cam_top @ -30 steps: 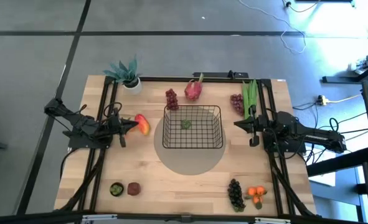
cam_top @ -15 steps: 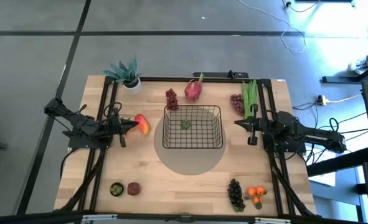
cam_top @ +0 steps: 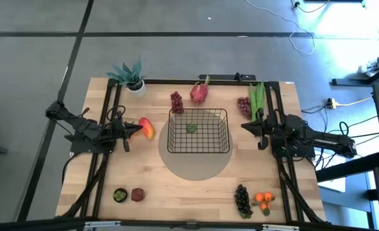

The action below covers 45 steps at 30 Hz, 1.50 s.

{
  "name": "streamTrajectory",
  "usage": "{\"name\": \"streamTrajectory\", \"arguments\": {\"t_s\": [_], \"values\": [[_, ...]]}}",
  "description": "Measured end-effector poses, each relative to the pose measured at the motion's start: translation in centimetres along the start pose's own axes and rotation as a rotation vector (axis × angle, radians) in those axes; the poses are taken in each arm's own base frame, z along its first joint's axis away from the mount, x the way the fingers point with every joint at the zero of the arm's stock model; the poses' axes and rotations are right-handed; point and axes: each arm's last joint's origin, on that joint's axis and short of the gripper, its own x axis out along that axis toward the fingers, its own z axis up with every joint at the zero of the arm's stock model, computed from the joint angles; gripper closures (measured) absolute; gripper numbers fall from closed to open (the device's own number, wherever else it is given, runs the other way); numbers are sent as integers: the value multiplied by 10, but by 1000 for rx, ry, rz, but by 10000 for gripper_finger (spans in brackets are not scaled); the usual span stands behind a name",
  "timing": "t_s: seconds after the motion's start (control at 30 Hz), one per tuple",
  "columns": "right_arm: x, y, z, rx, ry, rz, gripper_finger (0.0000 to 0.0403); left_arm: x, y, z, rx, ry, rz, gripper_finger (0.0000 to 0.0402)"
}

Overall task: Build produce basket
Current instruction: Put the pink dragon fruit into the black wire basket

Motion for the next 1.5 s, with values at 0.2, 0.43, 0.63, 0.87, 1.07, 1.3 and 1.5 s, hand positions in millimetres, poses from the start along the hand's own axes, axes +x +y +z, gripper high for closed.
{"name": "streamTrajectory", "arguments": {"t_s": [0.2,0.43,0.63,0.87,1.07,1.3,1.5], "values": [[0,1,5,112,-49,10,402,0,0,0,0,0,0,401],[-1,0,21,68,-116,-128,403,0,0,0,0,0,0,401],[2,2,49,-3,-105,-243,403,0,0,0,0,0,0,401],[18,6,85,-19,102,-365,403,0,0,0,0,0,0,401],[40,12,124,-28,254,-385,403,0,0,0,0,0,1,401],[67,16,152,-36,421,-405,403,0,0,0,0,0,0,401],[91,16,164,-39,482,-416,403,-1,3,2,23,-3,77,401]]}}
